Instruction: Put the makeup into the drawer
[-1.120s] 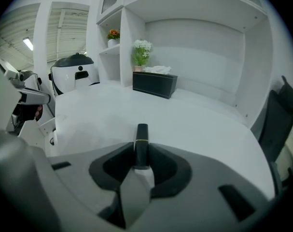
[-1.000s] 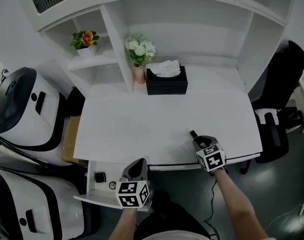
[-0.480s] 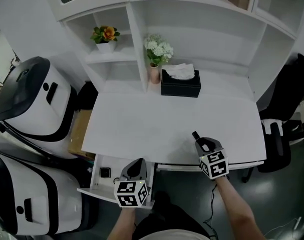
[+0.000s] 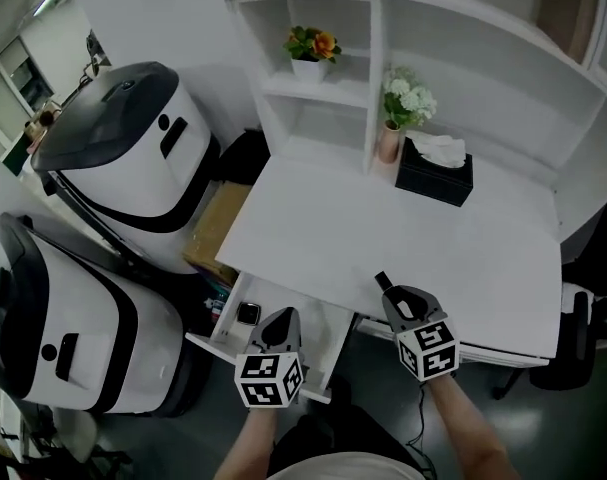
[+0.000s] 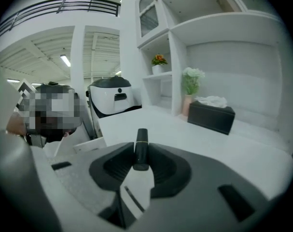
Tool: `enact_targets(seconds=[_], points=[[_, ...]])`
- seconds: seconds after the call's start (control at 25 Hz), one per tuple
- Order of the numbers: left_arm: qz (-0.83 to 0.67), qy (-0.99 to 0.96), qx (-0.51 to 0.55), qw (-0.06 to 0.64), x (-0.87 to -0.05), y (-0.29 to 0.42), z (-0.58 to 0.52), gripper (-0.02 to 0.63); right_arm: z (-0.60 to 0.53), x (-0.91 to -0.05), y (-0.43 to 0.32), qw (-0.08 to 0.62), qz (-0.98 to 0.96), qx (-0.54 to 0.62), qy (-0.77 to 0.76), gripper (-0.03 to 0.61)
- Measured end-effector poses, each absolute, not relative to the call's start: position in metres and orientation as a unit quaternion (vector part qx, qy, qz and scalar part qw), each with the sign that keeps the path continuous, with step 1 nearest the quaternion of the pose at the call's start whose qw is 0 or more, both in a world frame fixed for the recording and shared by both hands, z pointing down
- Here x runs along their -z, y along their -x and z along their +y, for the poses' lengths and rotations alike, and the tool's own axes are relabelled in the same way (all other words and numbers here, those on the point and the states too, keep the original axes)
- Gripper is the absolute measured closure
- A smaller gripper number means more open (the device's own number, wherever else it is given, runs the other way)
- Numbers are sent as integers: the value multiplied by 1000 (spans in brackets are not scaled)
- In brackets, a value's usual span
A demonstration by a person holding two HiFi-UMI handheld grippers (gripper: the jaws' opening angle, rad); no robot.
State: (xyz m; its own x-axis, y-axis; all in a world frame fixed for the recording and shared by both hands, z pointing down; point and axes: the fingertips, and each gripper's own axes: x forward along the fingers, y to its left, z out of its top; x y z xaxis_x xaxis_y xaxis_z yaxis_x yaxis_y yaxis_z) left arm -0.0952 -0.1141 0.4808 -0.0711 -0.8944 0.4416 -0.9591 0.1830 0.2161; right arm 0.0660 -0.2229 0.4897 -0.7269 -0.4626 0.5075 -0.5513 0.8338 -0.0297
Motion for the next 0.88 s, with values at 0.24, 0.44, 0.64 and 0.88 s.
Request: enact_targets(seconds=[0.24,0.44,0.64,0.88], points=[[-775,-579,-50,248,-481,136,-67,612,-174,-503,1,263,-944,-85,-178,479],[-808,-531,-41,254,-485,163,-26,612,-134,-521,42,281,-950,-83,-110,479],[-832,-488,-30,262,-490,185,15,612,-107,-551,71,311,-943,-87,-77,479],[-851,-447,-20,274,-499,201,52,612,-93,-591,93,349,-931,-86,-58,479]])
